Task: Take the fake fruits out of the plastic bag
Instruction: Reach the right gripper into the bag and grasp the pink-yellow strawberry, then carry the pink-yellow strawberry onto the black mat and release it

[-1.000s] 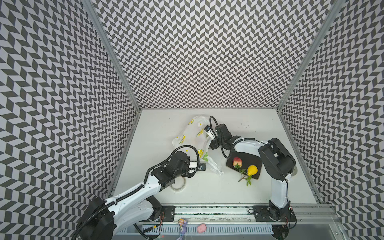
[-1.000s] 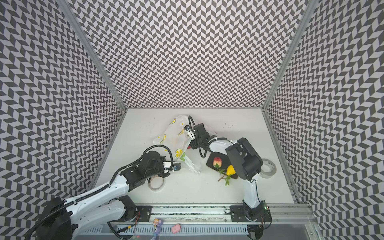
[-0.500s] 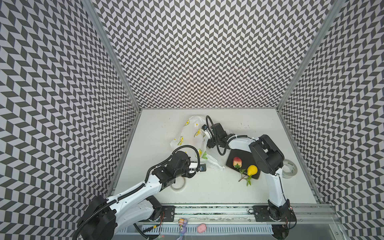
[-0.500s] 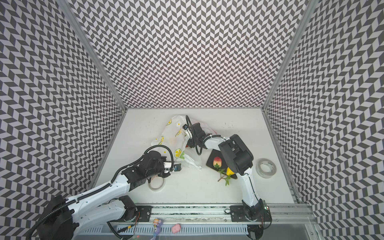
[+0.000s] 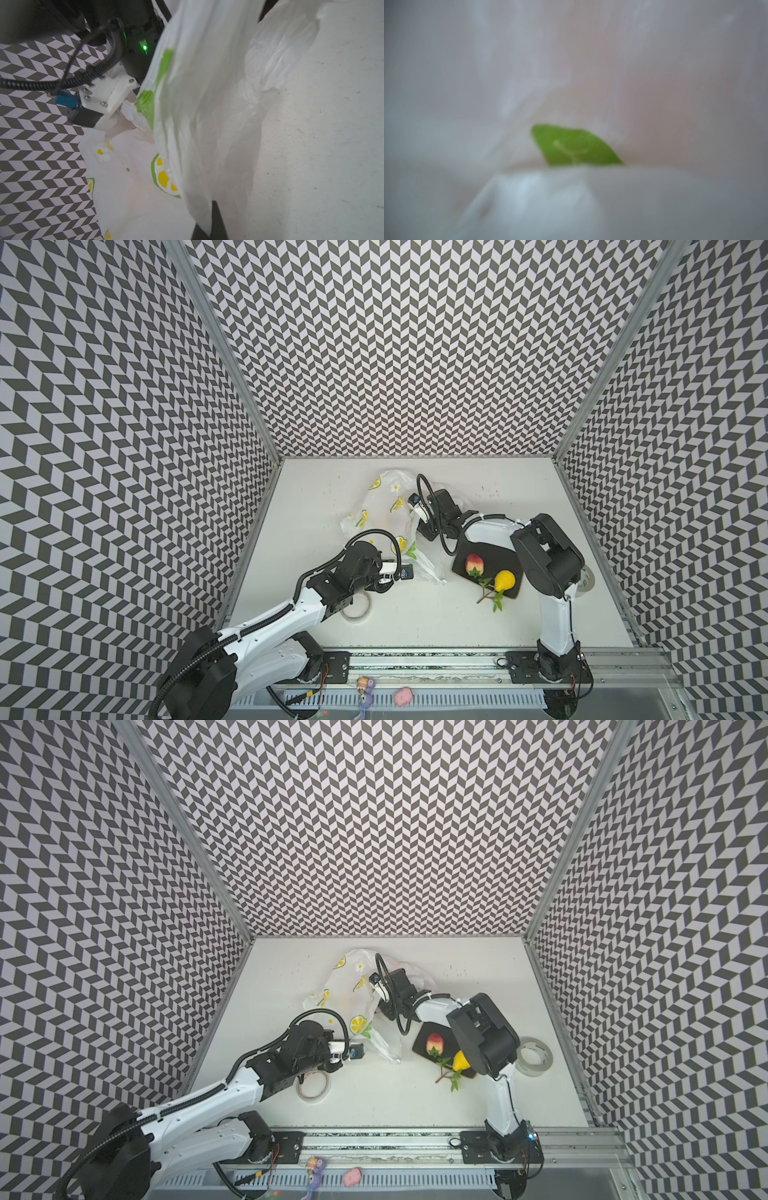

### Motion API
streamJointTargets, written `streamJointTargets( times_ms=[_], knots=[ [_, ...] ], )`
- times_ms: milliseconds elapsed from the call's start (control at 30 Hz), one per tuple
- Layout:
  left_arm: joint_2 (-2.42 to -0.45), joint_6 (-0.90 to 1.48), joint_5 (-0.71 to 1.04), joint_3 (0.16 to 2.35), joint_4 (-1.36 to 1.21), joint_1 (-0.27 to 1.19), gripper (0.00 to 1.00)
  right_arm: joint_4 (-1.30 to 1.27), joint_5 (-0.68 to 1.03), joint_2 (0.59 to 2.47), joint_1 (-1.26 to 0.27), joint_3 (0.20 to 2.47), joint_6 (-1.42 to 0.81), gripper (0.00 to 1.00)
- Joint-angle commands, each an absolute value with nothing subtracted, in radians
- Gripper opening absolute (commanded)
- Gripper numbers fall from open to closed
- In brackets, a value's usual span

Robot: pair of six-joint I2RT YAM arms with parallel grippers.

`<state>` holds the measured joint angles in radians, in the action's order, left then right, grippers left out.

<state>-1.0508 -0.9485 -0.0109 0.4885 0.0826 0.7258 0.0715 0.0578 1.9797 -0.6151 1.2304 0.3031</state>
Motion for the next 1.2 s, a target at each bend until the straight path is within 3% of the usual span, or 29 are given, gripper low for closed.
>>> streamJointTargets(
  times_ms=[0,467,800,1000,1167],
  knots=[
    [-1.068,-0.947,-0.033,0.495,0.017,0.722,0.00,0.080,0.093,1.855,-0.621,1.176,0.283,0.45],
    [-1.113,-0.910,-0.054,0.493,-0.075,0.721,0.00,0.291,0.142,1.496,-0.629,0.958,0.069,0.44],
    [-1.091,-0.914,-0.042,0.470,-0.092,0.720,0.00,0.429,0.002,1.263,-0.574,0.875,-0.184,0.43],
    [-1.081,-0.913,-0.037,0.466,-0.084,0.719,0.00,0.334,-0.070,1.251,-0.383,0.790,-0.352,0.38],
    [-1.080,-0.925,-0.037,0.468,-0.081,0.720,0.00,0.190,-0.078,1.370,-0.340,0.785,-0.349,0.38]
  ],
)
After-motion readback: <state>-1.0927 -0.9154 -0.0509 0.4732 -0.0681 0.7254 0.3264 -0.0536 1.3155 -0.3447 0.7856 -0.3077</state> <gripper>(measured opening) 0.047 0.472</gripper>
